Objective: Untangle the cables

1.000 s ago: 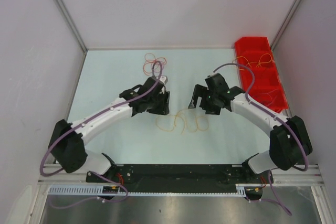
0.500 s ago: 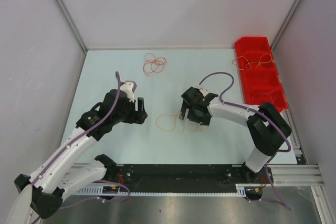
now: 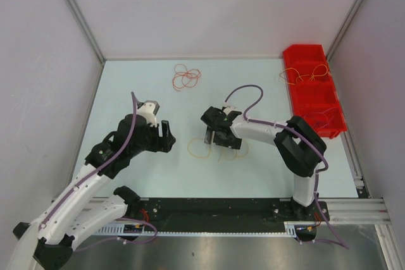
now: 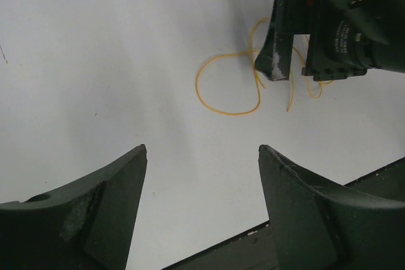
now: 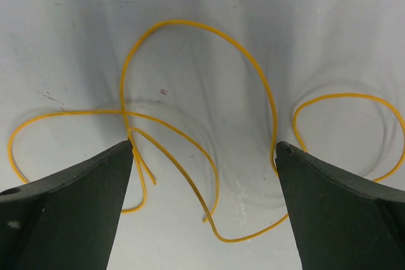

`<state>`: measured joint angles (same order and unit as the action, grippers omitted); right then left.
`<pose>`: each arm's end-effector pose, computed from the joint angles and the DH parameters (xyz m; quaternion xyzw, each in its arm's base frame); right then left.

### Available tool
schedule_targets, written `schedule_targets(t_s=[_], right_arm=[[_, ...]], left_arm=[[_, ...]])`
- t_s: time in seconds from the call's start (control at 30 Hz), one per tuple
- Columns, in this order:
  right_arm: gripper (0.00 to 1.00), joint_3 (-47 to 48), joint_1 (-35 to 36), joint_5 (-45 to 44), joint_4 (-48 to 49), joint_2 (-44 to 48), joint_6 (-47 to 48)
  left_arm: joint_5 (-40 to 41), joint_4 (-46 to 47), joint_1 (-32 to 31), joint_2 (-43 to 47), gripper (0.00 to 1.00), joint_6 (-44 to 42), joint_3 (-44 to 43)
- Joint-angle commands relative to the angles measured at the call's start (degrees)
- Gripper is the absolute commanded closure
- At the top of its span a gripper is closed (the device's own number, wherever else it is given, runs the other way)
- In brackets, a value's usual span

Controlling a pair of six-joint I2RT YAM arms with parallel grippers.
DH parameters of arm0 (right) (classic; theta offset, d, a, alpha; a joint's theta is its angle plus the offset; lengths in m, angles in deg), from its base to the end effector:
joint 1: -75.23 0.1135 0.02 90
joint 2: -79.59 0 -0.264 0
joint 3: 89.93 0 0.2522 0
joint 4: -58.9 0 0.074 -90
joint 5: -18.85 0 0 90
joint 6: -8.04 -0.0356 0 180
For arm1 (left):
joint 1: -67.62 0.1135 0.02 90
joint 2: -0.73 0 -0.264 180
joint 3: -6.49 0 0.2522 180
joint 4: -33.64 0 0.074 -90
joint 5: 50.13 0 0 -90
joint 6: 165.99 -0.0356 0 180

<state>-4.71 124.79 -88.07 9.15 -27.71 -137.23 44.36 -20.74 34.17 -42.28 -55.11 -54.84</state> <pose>0.2452 0.2718 0.1681 0.0718 0.9743 0.0352 0.2104 0.1308 -0.0830 0.3084 0.0798 0.8872 -0.1758 0.4191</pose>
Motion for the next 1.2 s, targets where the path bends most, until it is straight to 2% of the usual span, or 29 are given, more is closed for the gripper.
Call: schedule_targets(t_s=[0.0,0.23,0.43,0.5,0.6,0.63,0.7,0.73,0.83,1.17], right_arm=[[0.0,6.8,2.5,-5.6,-5.5,-4.0,-1.8],[0.0,14.9,4.8,-7.8,-12.5,-10.9,-3.2],[0.0,15.6,5.6,-7.9,-13.3,-12.7,-4.5],[0.04,15.1,5.5,-7.8,-13.1,-12.8,-4.2],[0.26,14.3,5.2,-7.6,-12.8,-13.1,-4.0],[0.45,14.0,5.1,-7.4,-12.4,-13.1,-3.9],[0.62,13.2,4.8,-6.8,-11.7,-13.2,-3.6],[0.75,12.9,4.8,-6.5,-11.5,-13.3,-3.5],[1.0,12.6,4.6,-6.5,-11.3,-13.2,-3.4],[1.0,12.6,2.3,-6.5,-8.8,-8.4,0.8]], left_arm=[[0.0,2.5,0.2,1.1,0.23,-1.2,0.5],[-1.1,3.1,0.2,2.4,0.23,-1.5,0.9],[-1.3,3.4,0.2,2.9,0.23,-1.5,0.9],[-1.4,3.3,0.2,3.0,0.23,-1.5,1.0],[-1.4,3.4,0.2,3.1,0.23,-1.5,1.0],[-1.4,3.4,0.2,3.1,0.23,-1.5,1.0],[-1.3,3.4,0.2,3.0,0.23,-1.5,1.0],[-1.3,3.4,0.3,3.0,0.23,-1.5,1.0],[-1.2,3.4,0.3,2.8,0.23,-1.5,1.1],[-0.2,3.2,0.3,1.6,0.23,-1.5,1.0]])
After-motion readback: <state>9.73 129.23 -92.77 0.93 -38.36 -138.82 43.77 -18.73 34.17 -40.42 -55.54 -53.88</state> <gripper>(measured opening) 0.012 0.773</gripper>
